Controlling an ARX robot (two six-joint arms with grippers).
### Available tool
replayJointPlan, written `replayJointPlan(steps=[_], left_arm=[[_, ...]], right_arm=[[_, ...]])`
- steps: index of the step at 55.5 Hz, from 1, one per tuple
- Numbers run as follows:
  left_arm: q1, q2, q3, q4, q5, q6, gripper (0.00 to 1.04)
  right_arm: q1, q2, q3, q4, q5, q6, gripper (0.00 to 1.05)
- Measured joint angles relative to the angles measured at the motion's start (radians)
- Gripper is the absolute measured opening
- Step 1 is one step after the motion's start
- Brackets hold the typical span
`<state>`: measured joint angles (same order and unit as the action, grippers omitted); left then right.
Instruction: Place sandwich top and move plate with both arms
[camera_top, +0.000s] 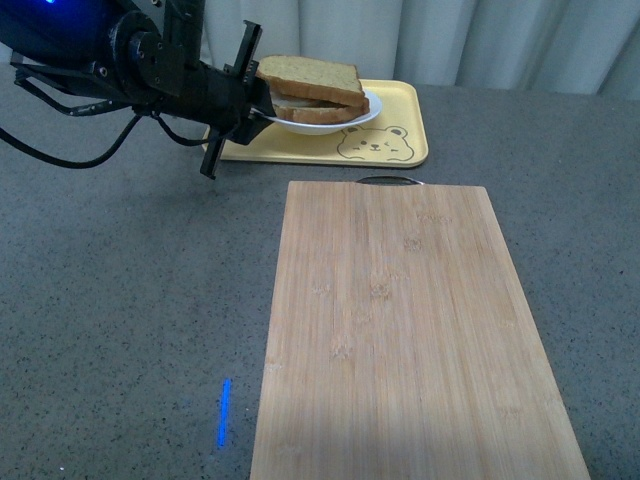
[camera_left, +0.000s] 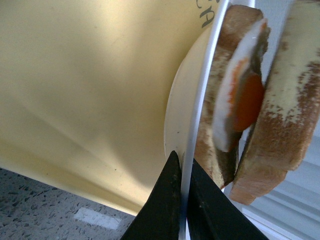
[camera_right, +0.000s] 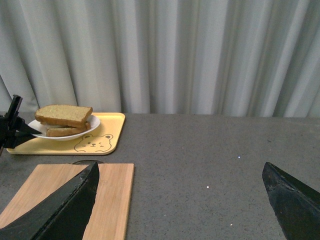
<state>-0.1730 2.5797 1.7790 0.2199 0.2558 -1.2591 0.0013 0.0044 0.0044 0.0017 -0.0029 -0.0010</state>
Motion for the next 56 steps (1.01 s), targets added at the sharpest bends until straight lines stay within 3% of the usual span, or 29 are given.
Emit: replayJointPlan(steps=[12, 16, 23, 41, 44, 47, 52, 56], left_arm=[[0.000, -0.002, 0.011, -0.014, -0.001, 0.006, 0.07], [0.001, -0.014, 0.001, -0.049, -0.002, 0.029, 0.18], [0.016, -0.099, -0.112, -0.058, -0.022, 0.064, 0.46], [0.047, -0.360, -0.372, -0.100, -0.092, 0.195, 0.99], [0.043, -0.361, -0.451, 0.129, -0.219, 0.343, 0.91], [0.043, -0.369, -0.593, 0.467, -0.341, 0.564, 0.81], [0.052, -0.425, -0.814, 0.817, -0.361, 0.898, 0.65], [0.061, -0.515, -0.942, 0.964, -0.357, 1.068, 0.52]], right_arm=[[0.000, 0.000, 0.000, 0.000, 0.000, 0.000, 0.95], [0.000, 0.000, 0.000, 0.000, 0.000, 0.000, 0.95], [0.000, 0.000, 0.000, 0.000, 0.000, 0.000, 0.95], [0.000, 0.000, 0.000, 0.000, 0.000, 0.000, 0.95], [0.000, 0.000, 0.000, 0.000, 0.000, 0.000, 0.95], [0.000, 0.000, 0.000, 0.000, 0.000, 0.000, 0.95], [0.000, 0.000, 0.000, 0.000, 0.000, 0.000, 0.95], [0.000, 0.000, 0.000, 0.000, 0.000, 0.000, 0.95]])
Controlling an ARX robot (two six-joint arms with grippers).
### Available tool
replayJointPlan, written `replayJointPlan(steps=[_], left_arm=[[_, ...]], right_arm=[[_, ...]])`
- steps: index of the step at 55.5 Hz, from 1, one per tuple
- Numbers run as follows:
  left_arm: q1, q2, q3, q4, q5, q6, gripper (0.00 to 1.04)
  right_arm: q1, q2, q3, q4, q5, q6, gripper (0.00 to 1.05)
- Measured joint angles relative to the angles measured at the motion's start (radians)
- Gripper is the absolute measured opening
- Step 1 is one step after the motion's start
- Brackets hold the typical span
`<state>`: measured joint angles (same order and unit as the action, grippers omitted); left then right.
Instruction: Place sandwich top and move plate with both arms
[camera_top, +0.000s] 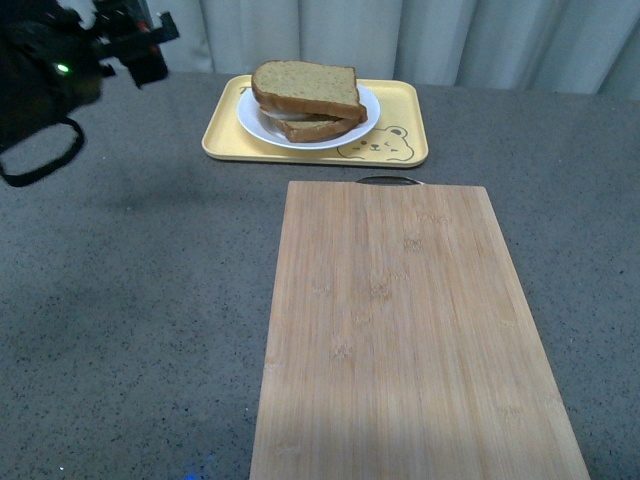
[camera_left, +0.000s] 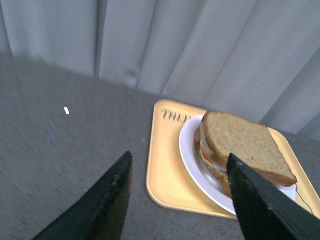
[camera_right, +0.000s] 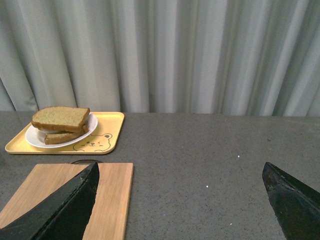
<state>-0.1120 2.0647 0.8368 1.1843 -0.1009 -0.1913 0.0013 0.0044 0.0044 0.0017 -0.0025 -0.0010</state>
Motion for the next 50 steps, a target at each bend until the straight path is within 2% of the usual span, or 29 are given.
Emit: replayJointPlan(steps=[5, 13, 15, 26, 32, 38, 50], left_arm=[[0.016, -0.143, -0.135, 0.074, 0.010, 0.113, 0.34], [0.040, -0.258, -0.320, 0.092, 0.026, 0.160, 0.07], [0.041, -0.281, -0.353, 0.092, 0.030, 0.162, 0.04], [0.058, -0.462, -0.516, 0.091, 0.050, 0.175, 0.04], [0.097, -0.542, -0.579, 0.069, 0.097, 0.179, 0.04], [0.110, -0.681, -0.625, -0.040, 0.097, 0.181, 0.04], [0.110, -0.896, -0.723, -0.145, 0.098, 0.183, 0.04]], right_arm=[[0.000, 0.000, 0.000, 0.000, 0.000, 0.000, 0.95], [0.000, 0.000, 0.000, 0.000, 0.000, 0.000, 0.95], [0.000, 0.000, 0.000, 0.000, 0.000, 0.000, 0.95], [0.000, 0.000, 0.000, 0.000, 0.000, 0.000, 0.95], [0.000, 0.000, 0.000, 0.000, 0.000, 0.000, 0.95], [0.000, 0.000, 0.000, 0.000, 0.000, 0.000, 0.95], [0.000, 0.000, 0.000, 0.000, 0.000, 0.000, 0.95]])
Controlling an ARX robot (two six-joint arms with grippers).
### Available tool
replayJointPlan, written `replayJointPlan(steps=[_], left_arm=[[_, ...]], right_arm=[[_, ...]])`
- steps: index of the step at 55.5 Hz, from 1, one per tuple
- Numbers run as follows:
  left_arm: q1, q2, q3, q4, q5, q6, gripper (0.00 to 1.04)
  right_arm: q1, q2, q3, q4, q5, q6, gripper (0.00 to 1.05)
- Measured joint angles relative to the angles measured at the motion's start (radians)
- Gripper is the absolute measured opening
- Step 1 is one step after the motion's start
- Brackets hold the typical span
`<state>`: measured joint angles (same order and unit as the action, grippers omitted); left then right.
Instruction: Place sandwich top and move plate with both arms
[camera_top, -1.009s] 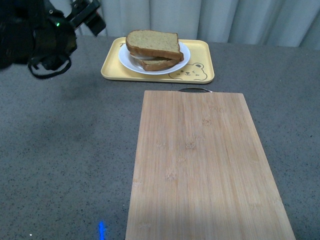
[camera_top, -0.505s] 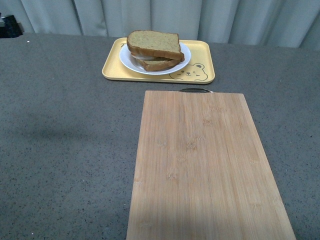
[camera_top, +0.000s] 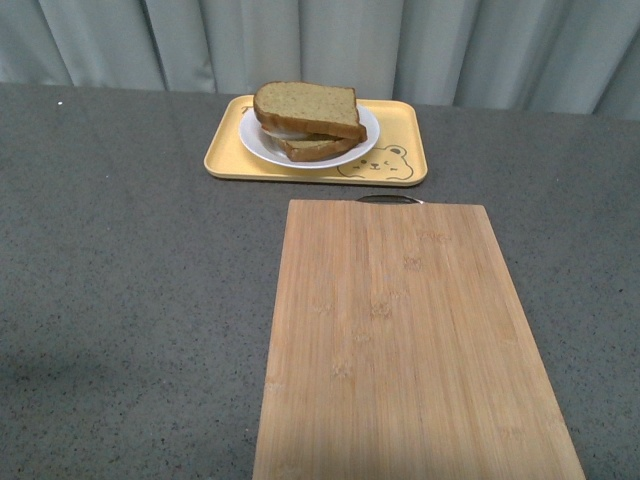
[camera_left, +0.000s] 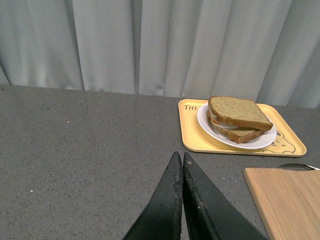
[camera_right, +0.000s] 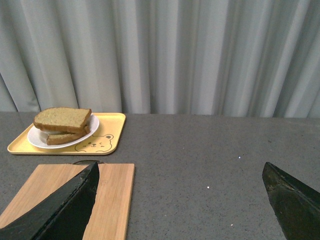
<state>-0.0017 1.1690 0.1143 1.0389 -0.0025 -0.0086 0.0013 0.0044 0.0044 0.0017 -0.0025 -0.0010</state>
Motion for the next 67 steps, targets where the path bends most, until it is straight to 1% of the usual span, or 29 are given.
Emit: replayJointPlan(steps=[7, 15, 33, 52, 67], left_arm=[[0.000, -0.107, -0.037, -0.069, 0.002, 0.001, 0.04], [0.000, -0.261, -0.074, -0.186, 0.002, 0.001, 0.04], [0.000, -0.496, -0.097, -0.385, 0.002, 0.001, 0.04], [0.000, -0.702, -0.097, -0.574, 0.002, 0.001, 0.04], [0.000, -0.827, -0.097, -0.694, 0.002, 0.001, 0.04]], right_arm=[[0.000, 0.000, 0.000, 0.000, 0.000, 0.000, 0.95], [0.000, 0.000, 0.000, 0.000, 0.000, 0.000, 0.95], [0.000, 0.000, 0.000, 0.000, 0.000, 0.000, 0.95], [0.000, 0.000, 0.000, 0.000, 0.000, 0.000, 0.95], [0.000, 0.000, 0.000, 0.000, 0.000, 0.000, 0.95]])
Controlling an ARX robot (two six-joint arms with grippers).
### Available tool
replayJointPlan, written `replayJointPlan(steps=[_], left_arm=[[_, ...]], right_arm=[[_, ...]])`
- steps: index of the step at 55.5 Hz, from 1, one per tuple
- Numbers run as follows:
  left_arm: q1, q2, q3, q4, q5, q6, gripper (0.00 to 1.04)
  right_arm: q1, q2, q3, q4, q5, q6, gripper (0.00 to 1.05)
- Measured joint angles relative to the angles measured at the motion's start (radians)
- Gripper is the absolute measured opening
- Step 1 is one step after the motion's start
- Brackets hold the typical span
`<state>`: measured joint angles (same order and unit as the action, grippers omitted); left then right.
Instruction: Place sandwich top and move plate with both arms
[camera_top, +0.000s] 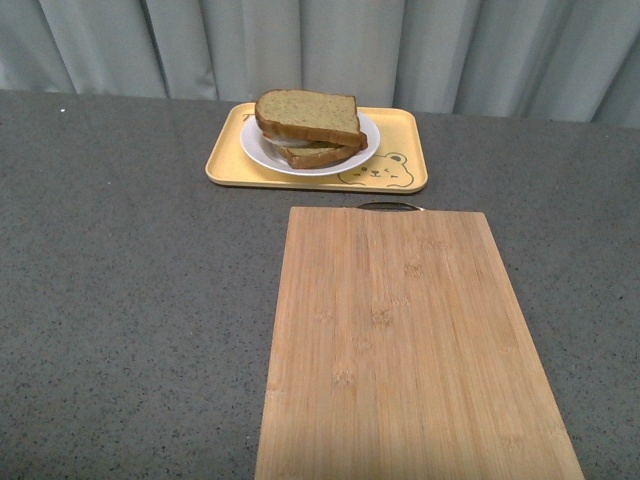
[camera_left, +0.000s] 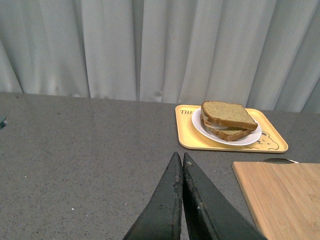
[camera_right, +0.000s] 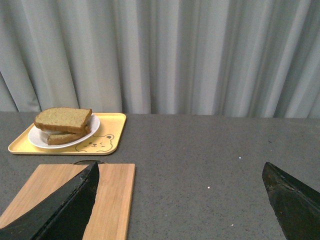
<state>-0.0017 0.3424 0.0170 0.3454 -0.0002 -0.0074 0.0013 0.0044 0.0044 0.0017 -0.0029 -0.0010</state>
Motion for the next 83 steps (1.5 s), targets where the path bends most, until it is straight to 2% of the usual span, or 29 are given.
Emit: replayJointPlan(steps=[30, 37, 46, 77, 83], left_arm=[[0.000, -0.166, 0.000, -0.165, 0.000, 0.000, 0.04], [0.000, -0.306, 0.000, -0.333, 0.000, 0.000, 0.04], [0.000, -0.337, 0.000, -0.343, 0.000, 0.000, 0.04], [0.000, -0.338, 0.000, -0.343, 0.000, 0.000, 0.99], [0.000, -0.338, 0.000, -0.343, 0.000, 0.001, 0.98]], right_arm=[[0.000, 0.000, 0.000, 0.000, 0.000, 0.000, 0.95], [0.000, 0.000, 0.000, 0.000, 0.000, 0.000, 0.95], [0.000, 0.000, 0.000, 0.000, 0.000, 0.000, 0.95], [0.000, 0.000, 0.000, 0.000, 0.000, 0.000, 0.95], [0.000, 0.000, 0.000, 0.000, 0.000, 0.000, 0.95]])
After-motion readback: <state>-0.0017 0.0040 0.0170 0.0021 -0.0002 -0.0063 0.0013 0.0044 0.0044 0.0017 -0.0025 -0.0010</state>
